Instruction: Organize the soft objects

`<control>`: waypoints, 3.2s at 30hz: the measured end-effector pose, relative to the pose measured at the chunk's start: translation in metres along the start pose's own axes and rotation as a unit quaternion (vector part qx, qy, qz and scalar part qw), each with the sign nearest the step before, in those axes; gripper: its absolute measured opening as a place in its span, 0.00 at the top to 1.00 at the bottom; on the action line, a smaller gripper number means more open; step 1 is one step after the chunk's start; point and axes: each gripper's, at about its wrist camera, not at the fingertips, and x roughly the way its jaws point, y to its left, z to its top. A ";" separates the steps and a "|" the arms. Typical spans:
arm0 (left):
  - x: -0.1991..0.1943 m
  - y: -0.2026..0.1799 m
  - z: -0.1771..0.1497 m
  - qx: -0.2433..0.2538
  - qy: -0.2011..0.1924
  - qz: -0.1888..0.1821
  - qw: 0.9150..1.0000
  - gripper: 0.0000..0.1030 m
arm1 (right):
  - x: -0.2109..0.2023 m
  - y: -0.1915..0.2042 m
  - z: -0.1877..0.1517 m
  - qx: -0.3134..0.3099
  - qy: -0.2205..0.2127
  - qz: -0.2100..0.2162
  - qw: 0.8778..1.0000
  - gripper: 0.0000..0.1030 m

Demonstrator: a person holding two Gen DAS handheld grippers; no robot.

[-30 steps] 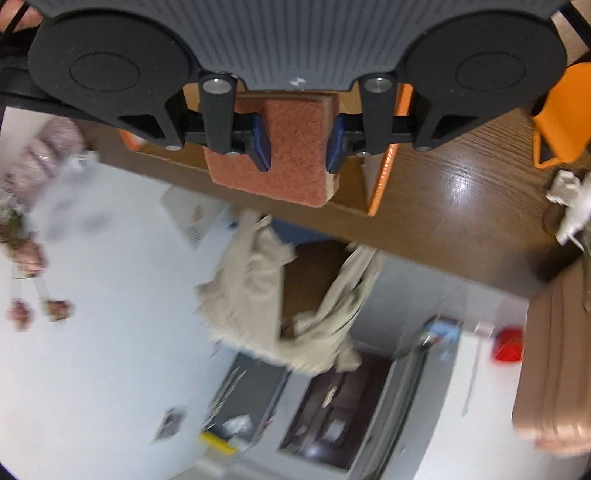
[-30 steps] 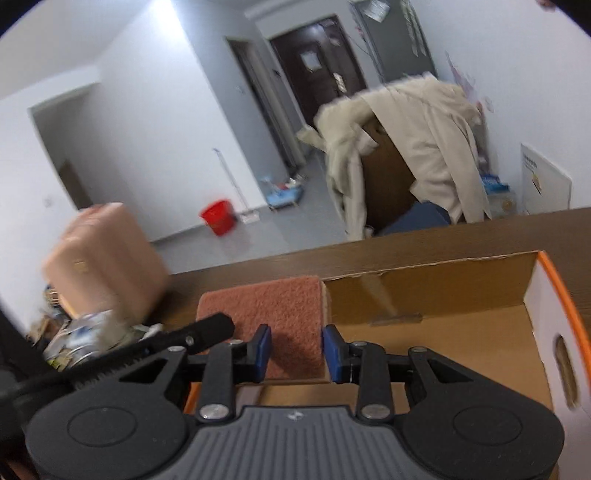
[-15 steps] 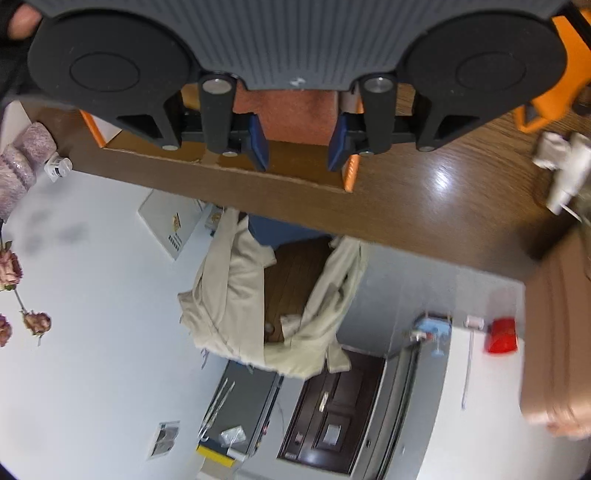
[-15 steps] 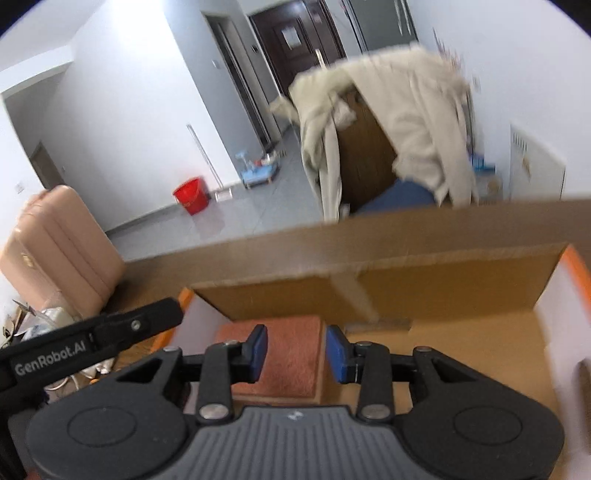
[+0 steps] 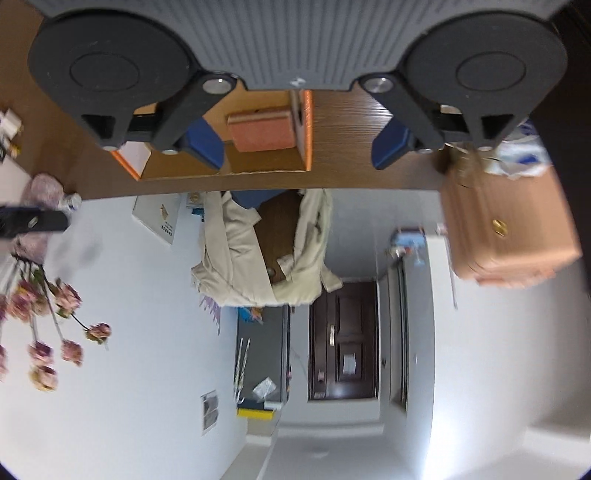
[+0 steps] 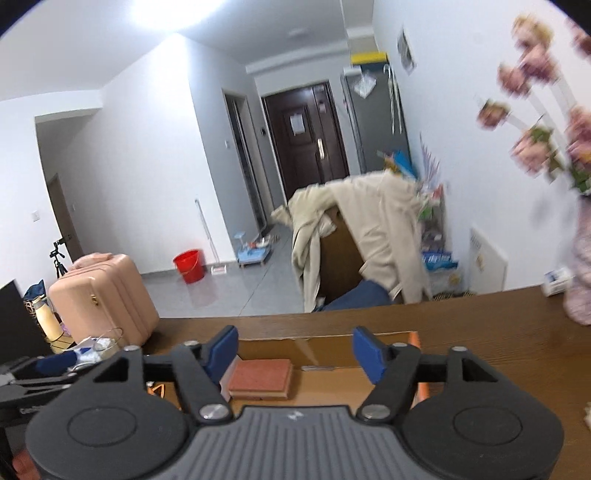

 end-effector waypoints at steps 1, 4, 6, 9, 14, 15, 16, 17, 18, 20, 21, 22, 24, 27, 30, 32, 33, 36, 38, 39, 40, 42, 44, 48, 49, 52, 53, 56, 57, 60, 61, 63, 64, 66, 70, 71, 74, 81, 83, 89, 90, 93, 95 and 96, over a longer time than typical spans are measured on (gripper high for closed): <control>-0.014 -0.002 -0.006 0.006 -0.006 0.001 1.000 0.04 | -0.013 -0.001 -0.005 -0.008 -0.007 -0.002 1.000 0.24; -0.056 -0.006 -0.030 0.016 -0.016 -0.005 1.000 0.02 | -0.054 -0.001 -0.030 -0.032 -0.027 -0.006 0.999 0.19; -0.082 -0.009 -0.049 0.024 -0.022 -0.010 0.999 0.00 | -0.080 -0.002 -0.053 -0.038 -0.038 -0.006 0.999 0.17; -0.118 -0.017 -0.083 0.036 -0.037 -0.023 0.998 0.00 | -0.114 0.001 -0.091 -0.054 -0.055 -0.006 0.997 0.16; -0.163 -0.018 -0.149 0.008 -0.018 -0.105 0.994 0.00 | -0.168 0.014 -0.164 -0.087 -0.071 -0.017 0.994 0.13; -0.167 -0.017 -0.159 -0.005 -0.013 -0.117 0.993 0.00 | -0.178 0.014 -0.176 -0.089 -0.076 -0.016 0.993 0.12; -0.173 -0.017 -0.171 -0.015 -0.013 -0.122 0.992 0.00 | -0.187 0.015 -0.194 -0.096 -0.079 -0.011 0.992 0.11; -0.180 -0.018 -0.181 -0.016 -0.017 -0.121 0.992 0.00 | -0.193 0.016 -0.208 -0.096 -0.077 -0.012 0.992 0.10; -0.185 -0.019 -0.190 -0.015 -0.022 -0.115 0.993 0.00 | -0.198 0.017 -0.221 -0.092 -0.072 -0.018 0.993 0.10; -0.195 -0.023 -0.205 -0.010 -0.025 -0.102 0.994 0.00 | -0.206 0.020 -0.248 -0.079 -0.061 -0.029 0.995 0.10; -0.197 -0.024 -0.211 -0.002 -0.025 -0.103 0.994 0.00 | -0.208 0.021 -0.256 -0.076 -0.054 -0.030 0.995 0.10; -0.200 -0.024 -0.215 0.004 -0.025 -0.102 0.994 0.00 | -0.209 0.021 -0.265 -0.072 -0.044 -0.033 0.996 0.10; -0.202 -0.021 -0.222 0.001 -0.018 -0.102 0.995 0.00 | -0.208 0.021 -0.278 -0.073 -0.025 -0.036 0.996 0.10; -0.196 -0.023 -0.228 0.005 -0.010 -0.097 0.995 0.00 | -0.206 0.022 -0.284 -0.078 -0.022 -0.039 0.996 0.10; -0.183 -0.028 -0.234 0.002 0.008 -0.100 0.995 0.00 | -0.198 0.022 -0.290 -0.060 -0.016 -0.036 0.997 0.10; -0.175 -0.033 -0.236 0.006 0.017 -0.107 0.994 0.00 | -0.189 0.022 -0.291 -0.057 -0.007 -0.031 0.998 0.10; -0.170 -0.036 -0.236 0.008 0.020 -0.111 0.994 0.00 | -0.185 0.021 -0.292 -0.055 -0.004 -0.029 0.998 0.10; -0.153 -0.050 -0.232 0.016 0.017 -0.121 0.992 0.01 | -0.167 0.021 -0.294 -0.047 0.011 -0.023 0.999 0.11; -0.141 -0.059 -0.228 0.017 0.010 -0.117 0.993 0.11 | -0.155 0.024 -0.293 -0.051 0.022 -0.022 0.998 0.12; -0.134 -0.064 -0.225 0.019 0.011 -0.118 0.993 0.14 | -0.149 0.024 -0.292 -0.056 0.025 -0.020 0.998 0.12; -0.125 -0.069 -0.222 0.021 0.013 -0.125 0.992 0.19 | -0.143 0.025 -0.292 -0.061 0.031 -0.020 0.997 0.13; -0.109 -0.078 -0.216 0.029 0.020 -0.134 0.990 0.26 | -0.130 0.025 -0.289 -0.072 0.040 -0.025 0.996 0.18; -0.095 -0.086 -0.211 0.038 0.022 -0.145 0.988 0.27 | -0.119 0.023 -0.286 -0.075 0.047 -0.024 0.996 0.21; -0.065 -0.096 -0.205 0.054 0.044 -0.171 0.983 0.26 | -0.100 0.017 -0.276 -0.065 0.052 -0.016 0.996 0.22; -0.057 -0.098 -0.205 0.055 0.056 -0.182 0.980 0.25 | -0.095 0.015 -0.275 -0.064 0.054 -0.015 0.996 0.24; -0.034 -0.099 -0.206 0.046 0.087 -0.209 0.973 0.26 | -0.082 0.010 -0.273 -0.060 0.069 -0.005 0.996 0.35; -0.030 -0.099 -0.207 0.046 0.093 -0.212 0.972 0.30 | -0.077 0.008 -0.273 -0.054 0.084 0.003 0.995 0.42; -0.019 -0.099 -0.209 0.044 0.101 -0.229 0.967 0.50 | -0.073 0.001 -0.272 -0.040 0.091 0.020 0.995 0.43; -0.017 -0.099 -0.209 0.041 0.103 -0.239 0.965 0.53 | -0.073 0.000 -0.272 -0.040 0.092 0.022 0.995 0.43; -0.017 -0.102 -0.209 0.044 0.096 -0.246 0.964 0.56 | -0.073 -0.001 -0.273 -0.037 0.092 0.024 0.995 0.44; -0.017 -0.102 -0.209 0.044 0.096 -0.246 0.964 0.57 | -0.074 -0.001 -0.272 -0.038 0.092 0.024 0.995 0.45; -0.020 -0.101 -0.209 0.042 0.095 -0.245 0.964 0.57 | -0.077 0.001 -0.272 -0.043 0.092 0.023 0.995 0.46; -0.024 -0.101 -0.209 0.043 0.093 -0.244 0.964 0.57 | -0.079 0.004 -0.271 -0.049 0.094 0.025 0.994 0.46; -0.032 -0.099 -0.209 0.041 0.087 -0.243 0.965 0.57 | -0.086 0.007 -0.270 -0.056 0.090 0.026 0.994 0.47; -0.054 -0.094 -0.208 0.037 0.074 -0.237 0.968 0.57 | -0.102 0.014 -0.268 -0.056 0.078 0.035 0.995 0.47; -0.059 -0.093 -0.207 0.036 0.070 -0.235 0.969 0.57 | -0.106 0.016 -0.267 -0.054 0.074 0.039 0.995 0.47; -0.073 -0.090 -0.201 0.028 0.060 -0.226 0.972 0.57 | -0.118 0.023 -0.260 -0.058 0.063 0.045 0.995 0.47; -0.090 -0.093 -0.172 0.033 0.024 -0.226 0.973 0.57 | -0.136 0.026 -0.233 -0.064 0.028 0.051 0.996 0.48; -0.089 -0.095 -0.157 0.035 0.011 -0.227 0.973 0.57 | -0.134 0.022 -0.215 -0.061 0.016 0.055 0.996 0.48; -0.049 -0.101 -0.095 0.048 -0.028 -0.242 0.969 0.57 | -0.101 0.005 -0.149 -0.074 -0.011 0.050 0.996 0.48; -0.036 -0.103 -0.083 0.051 -0.035 -0.240 0.969 0.57 | -0.091 0.002 -0.139 -0.071 -0.013 0.050 0.996 0.48; 0.005 -0.111 -0.057 0.062 -0.049 -0.232 0.970 0.57 | -0.046 -0.021 -0.104 -0.030 -0.003 0.062 0.998 0.48; 0.040 -0.115 -0.041 0.061 -0.041 -0.232 0.970 0.56 | -0.015 -0.034 -0.086 -0.010 0.006 0.057 0.998 0.49; 0.058 -0.116 -0.035 0.057 -0.033 -0.232 0.970 0.57 | 0.001 -0.039 -0.078 -0.008 0.009 0.052 0.999 0.49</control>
